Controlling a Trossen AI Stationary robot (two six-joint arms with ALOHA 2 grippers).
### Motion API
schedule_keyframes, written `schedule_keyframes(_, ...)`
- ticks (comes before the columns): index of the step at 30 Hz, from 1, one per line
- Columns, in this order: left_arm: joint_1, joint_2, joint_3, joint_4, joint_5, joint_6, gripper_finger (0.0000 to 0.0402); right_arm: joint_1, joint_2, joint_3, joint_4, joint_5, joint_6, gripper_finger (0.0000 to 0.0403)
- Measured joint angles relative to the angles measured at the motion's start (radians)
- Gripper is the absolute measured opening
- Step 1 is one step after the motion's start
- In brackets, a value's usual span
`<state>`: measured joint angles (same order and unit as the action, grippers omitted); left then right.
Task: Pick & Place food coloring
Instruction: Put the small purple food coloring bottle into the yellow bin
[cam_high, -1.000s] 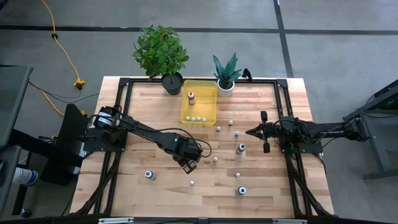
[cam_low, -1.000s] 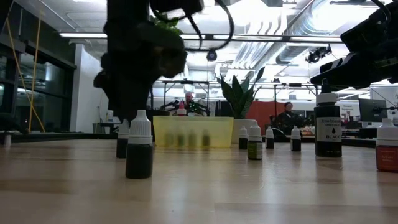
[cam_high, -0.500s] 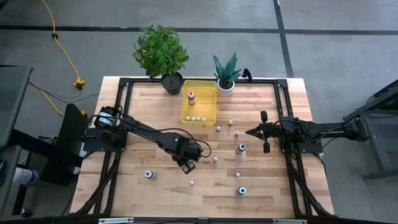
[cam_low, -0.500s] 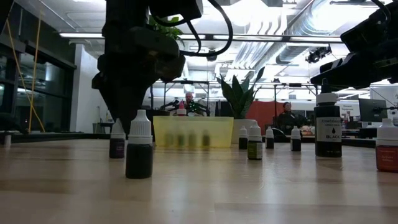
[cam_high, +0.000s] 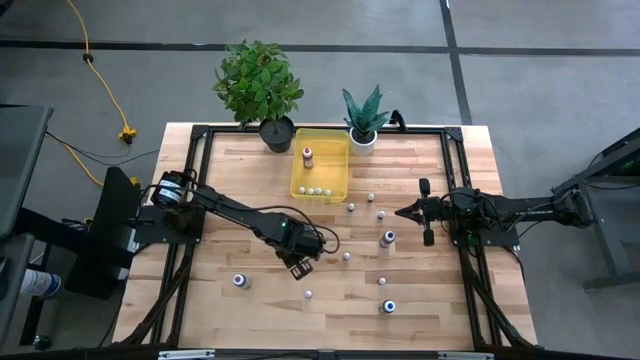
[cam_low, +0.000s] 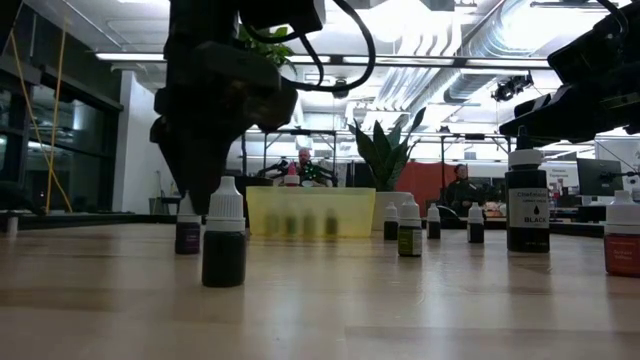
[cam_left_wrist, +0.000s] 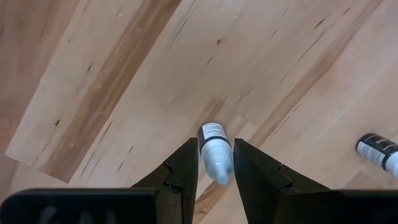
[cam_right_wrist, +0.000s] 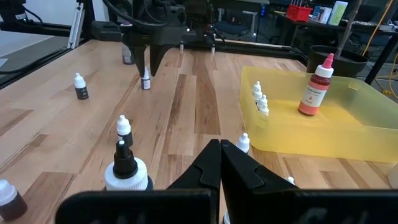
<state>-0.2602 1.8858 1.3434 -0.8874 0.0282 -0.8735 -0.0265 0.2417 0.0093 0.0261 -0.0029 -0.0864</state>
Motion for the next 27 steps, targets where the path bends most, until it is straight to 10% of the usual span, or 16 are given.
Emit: schedule_keyframes(27, -0.001, -0.001, 0.000, -0.015, 0.022, 0.050, 0.0097, 0.000, 0.000, 0.000, 0.000, 0.000, 0.000, 0.0000)
